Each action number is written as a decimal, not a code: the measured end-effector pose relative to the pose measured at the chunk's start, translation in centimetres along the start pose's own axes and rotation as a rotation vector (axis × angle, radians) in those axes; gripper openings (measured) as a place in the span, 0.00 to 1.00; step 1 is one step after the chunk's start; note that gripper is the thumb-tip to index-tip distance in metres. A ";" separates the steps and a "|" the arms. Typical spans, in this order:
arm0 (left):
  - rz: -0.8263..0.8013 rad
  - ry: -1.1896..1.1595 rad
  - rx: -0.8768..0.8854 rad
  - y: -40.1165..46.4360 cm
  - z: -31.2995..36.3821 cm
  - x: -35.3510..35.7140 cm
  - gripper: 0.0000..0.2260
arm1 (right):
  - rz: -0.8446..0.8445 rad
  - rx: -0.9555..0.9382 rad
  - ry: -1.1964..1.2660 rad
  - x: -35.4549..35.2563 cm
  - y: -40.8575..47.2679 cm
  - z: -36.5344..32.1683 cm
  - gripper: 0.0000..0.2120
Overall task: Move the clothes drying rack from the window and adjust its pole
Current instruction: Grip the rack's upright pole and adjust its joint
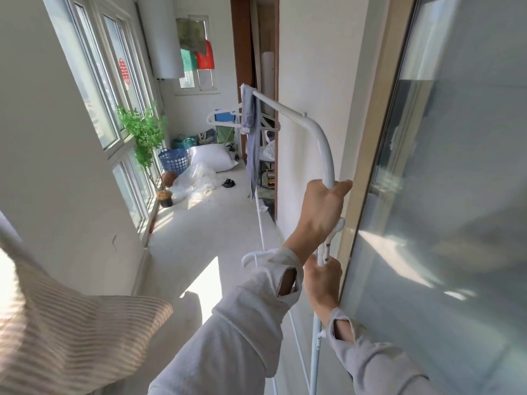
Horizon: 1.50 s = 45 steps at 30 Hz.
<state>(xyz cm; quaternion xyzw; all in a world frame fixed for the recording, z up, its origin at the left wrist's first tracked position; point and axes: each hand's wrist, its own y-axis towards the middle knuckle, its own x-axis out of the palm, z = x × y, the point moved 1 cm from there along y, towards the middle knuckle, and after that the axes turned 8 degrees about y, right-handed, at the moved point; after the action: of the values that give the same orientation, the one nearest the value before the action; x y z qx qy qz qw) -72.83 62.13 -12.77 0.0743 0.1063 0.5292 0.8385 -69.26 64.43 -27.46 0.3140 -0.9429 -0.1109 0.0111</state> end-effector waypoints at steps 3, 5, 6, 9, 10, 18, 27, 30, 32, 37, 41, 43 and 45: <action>-0.001 -0.011 -0.008 1.2 -0.2 0.1 0.23 | -0.043 0.010 0.001 0.6 1.3 0.3 0.14; 0.002 -0.002 -0.021 2.3 -0.2 0.3 0.25 | -0.066 0.008 0.012 1.0 2.3 0.5 0.13; -0.001 -0.001 -0.029 2.8 -0.3 0.4 0.25 | -0.080 0.007 0.015 1.2 2.8 0.5 0.13; 0.009 -0.021 -0.052 4.4 -0.4 0.7 0.24 | -0.086 0.000 0.009 1.9 4.8 0.9 0.15; 0.010 -0.027 -0.055 5.0 -0.5 0.8 0.24 | -0.076 -0.005 0.000 2.2 5.6 1.2 0.15; 0.033 -0.014 -0.070 9.2 -1.5 0.9 0.23 | -0.113 -0.046 -0.047 4.5 9.4 2.3 0.13; 0.068 0.000 -0.042 13.7 -2.2 0.8 0.23 | -0.171 -0.039 -0.040 6.8 14.1 3.0 0.18; 0.034 -0.008 -0.033 15.7 -3.3 0.4 0.23 | -0.154 -0.031 -0.040 8.0 15.5 3.5 0.20; 0.016 -0.025 -0.027 17.2 -3.8 0.2 0.23 | -0.147 -0.016 -0.033 8.9 16.5 4.0 0.17; 0.034 0.006 0.008 20.1 -4.4 -0.6 0.22 | -0.158 0.012 0.003 11.1 18.9 4.6 0.14; 0.061 0.001 0.028 22.1 -4.9 -0.9 0.15 | -0.181 0.005 0.016 12.2 20.6 4.4 0.16; 0.071 0.010 0.032 22.9 -5.1 -0.9 0.14 | -0.202 0.002 0.019 12.3 21.4 4.2 0.17; 0.080 0.016 0.029 23.8 -5.3 -0.6 0.16 | -0.215 0.007 0.028 12.5 22.4 4.1 0.17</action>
<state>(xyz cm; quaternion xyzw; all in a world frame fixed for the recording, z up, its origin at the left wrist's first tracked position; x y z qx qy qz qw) -95.25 71.85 -12.19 0.0865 0.1178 0.5613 0.8146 -92.86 75.21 -27.25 0.4150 -0.9038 -0.1037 0.0112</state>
